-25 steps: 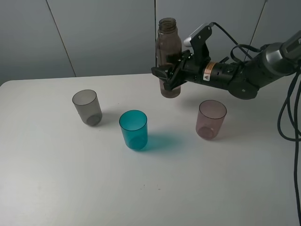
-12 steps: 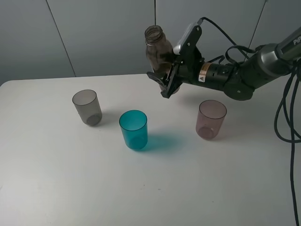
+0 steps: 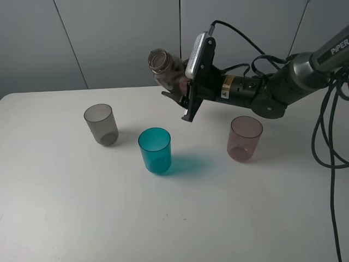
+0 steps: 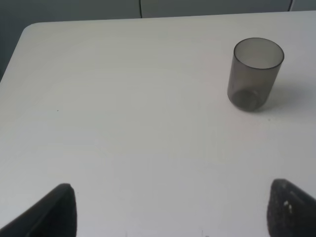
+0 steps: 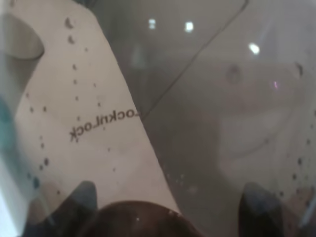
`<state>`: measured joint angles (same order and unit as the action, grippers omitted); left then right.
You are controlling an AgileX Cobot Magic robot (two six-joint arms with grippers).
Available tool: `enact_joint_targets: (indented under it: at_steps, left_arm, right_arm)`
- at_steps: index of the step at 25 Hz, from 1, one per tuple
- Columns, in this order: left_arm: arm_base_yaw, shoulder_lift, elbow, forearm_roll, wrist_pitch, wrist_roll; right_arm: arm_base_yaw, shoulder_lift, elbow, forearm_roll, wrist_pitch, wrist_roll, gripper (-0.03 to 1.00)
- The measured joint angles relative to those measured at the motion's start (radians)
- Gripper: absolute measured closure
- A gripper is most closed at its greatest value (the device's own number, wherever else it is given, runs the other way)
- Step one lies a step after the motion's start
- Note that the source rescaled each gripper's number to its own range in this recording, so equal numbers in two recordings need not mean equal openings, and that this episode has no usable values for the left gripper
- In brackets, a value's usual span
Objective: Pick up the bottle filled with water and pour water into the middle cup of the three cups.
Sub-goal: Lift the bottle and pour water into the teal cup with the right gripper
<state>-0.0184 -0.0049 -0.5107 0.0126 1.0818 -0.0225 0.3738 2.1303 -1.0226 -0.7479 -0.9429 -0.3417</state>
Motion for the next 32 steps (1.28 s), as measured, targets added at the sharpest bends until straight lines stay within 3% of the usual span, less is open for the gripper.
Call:
enact_joint_targets:
  at_steps: [8,16,32]
  left_arm:
    - [0.000,0.000,0.000,0.000,0.000,0.000]
    - [0.000,0.000,0.000,0.000,0.000,0.000]
    - [0.000,0.000,0.000,0.000,0.000,0.000]
  right_arm:
    - [0.010,-0.002,0.000,0.002,0.011,-0.193,0.93]
    - [0.012,-0.002,0.000,0.004,0.125,-0.365,0.93]
    - [0.012,-0.002,0.000,0.009,0.129,-0.625,0.93]
